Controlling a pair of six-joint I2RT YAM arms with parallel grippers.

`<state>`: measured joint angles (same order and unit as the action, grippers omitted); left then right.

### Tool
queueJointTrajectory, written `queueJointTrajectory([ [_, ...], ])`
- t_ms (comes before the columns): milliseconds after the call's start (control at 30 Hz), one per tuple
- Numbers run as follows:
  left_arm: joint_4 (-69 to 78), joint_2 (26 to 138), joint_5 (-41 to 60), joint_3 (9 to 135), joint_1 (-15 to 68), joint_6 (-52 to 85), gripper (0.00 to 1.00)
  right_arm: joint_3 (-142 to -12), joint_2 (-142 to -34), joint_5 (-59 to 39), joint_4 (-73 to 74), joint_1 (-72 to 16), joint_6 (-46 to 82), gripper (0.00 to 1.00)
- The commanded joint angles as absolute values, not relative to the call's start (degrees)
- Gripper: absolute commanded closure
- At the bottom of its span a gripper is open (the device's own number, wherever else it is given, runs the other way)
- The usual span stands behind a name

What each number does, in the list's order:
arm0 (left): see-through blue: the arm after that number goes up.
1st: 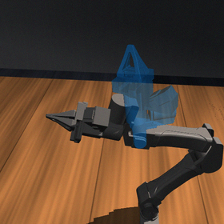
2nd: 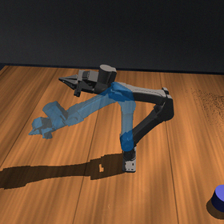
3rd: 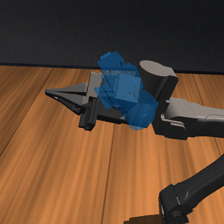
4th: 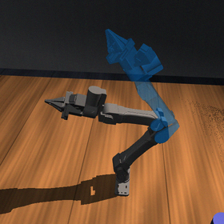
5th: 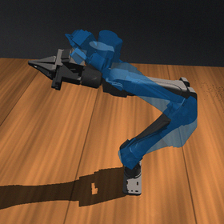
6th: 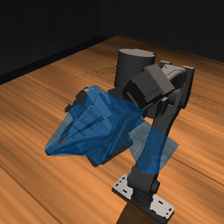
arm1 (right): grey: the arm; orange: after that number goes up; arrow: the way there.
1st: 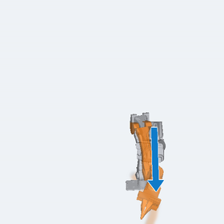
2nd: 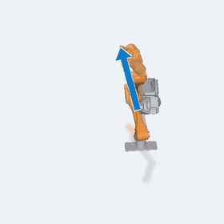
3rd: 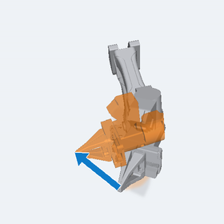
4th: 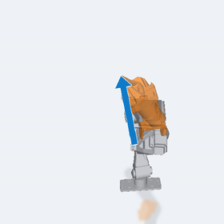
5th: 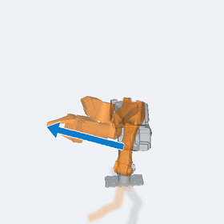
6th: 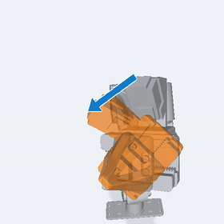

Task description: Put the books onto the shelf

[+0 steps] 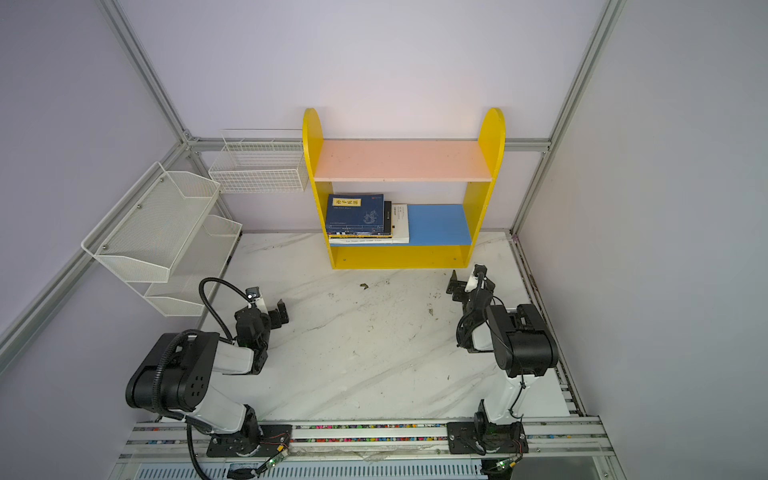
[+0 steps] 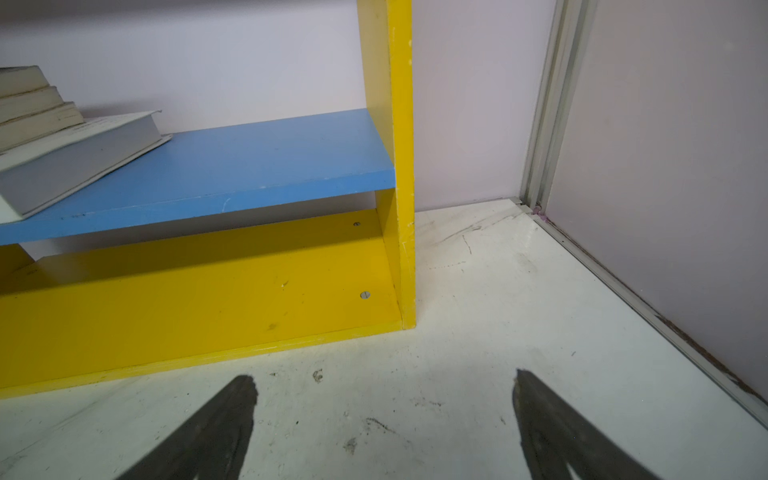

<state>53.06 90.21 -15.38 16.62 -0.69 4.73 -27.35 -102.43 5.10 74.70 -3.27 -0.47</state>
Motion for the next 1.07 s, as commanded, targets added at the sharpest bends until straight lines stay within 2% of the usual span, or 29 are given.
queueJointTrajectory([
  [0,55.9,90.0,-15.5,20.7,-0.6,3.0,0.00,-27.4,-102.3,4.0,75.4,-3.1,-2.4,0.03],
  [1033,56.1,89.7,-15.6,20.6,-0.6,2.9,0.00,-26.7,-101.9,3.9,75.8,-3.6,-2.9,0.03],
])
